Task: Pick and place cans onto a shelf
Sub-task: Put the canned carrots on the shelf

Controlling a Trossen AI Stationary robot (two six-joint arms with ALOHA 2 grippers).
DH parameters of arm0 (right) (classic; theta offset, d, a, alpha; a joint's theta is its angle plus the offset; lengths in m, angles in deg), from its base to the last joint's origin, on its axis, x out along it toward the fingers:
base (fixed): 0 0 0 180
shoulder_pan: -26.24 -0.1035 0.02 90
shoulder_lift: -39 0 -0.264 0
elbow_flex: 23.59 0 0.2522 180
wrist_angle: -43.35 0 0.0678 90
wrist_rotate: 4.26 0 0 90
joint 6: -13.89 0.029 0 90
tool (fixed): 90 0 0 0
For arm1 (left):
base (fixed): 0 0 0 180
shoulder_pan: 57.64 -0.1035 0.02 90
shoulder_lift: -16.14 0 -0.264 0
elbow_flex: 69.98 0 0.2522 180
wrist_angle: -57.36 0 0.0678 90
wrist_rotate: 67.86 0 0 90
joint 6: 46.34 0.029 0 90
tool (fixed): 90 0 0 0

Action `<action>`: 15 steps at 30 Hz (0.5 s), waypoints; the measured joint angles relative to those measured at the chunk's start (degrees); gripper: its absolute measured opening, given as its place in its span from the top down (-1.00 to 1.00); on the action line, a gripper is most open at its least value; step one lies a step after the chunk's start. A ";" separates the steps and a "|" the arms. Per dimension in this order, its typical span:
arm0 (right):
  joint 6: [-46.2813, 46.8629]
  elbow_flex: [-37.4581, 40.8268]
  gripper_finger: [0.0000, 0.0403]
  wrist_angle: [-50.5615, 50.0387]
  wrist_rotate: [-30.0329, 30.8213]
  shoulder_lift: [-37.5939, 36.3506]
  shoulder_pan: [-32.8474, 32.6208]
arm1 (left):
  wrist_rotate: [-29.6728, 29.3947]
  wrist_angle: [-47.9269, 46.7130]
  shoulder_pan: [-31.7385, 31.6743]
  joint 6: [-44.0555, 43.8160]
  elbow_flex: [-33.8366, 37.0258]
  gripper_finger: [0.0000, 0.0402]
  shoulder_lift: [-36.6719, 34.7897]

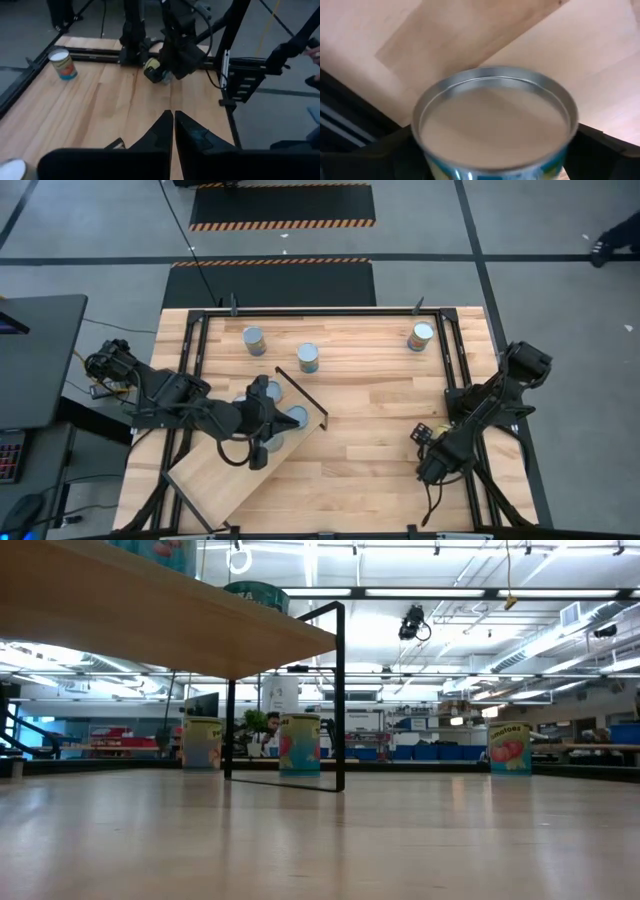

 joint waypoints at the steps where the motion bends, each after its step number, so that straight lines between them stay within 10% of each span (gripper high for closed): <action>1: 0.04 0.00 -0.88 0.06 0.00 0.42 0.20 | 0.04 -0.34 0.01 -1.31 0.00 0.89 0.00; 9: 3.98 -2.07 -0.54 -0.03 2.39 0.05 1.46 | 7.39 1.58 0.77 6.64 1.42 0.89 0.88; 15: 7.60 -10.47 -0.52 2.31 8.43 -0.54 4.29 | 1.79 2.60 4.85 7.17 4.65 0.89 0.85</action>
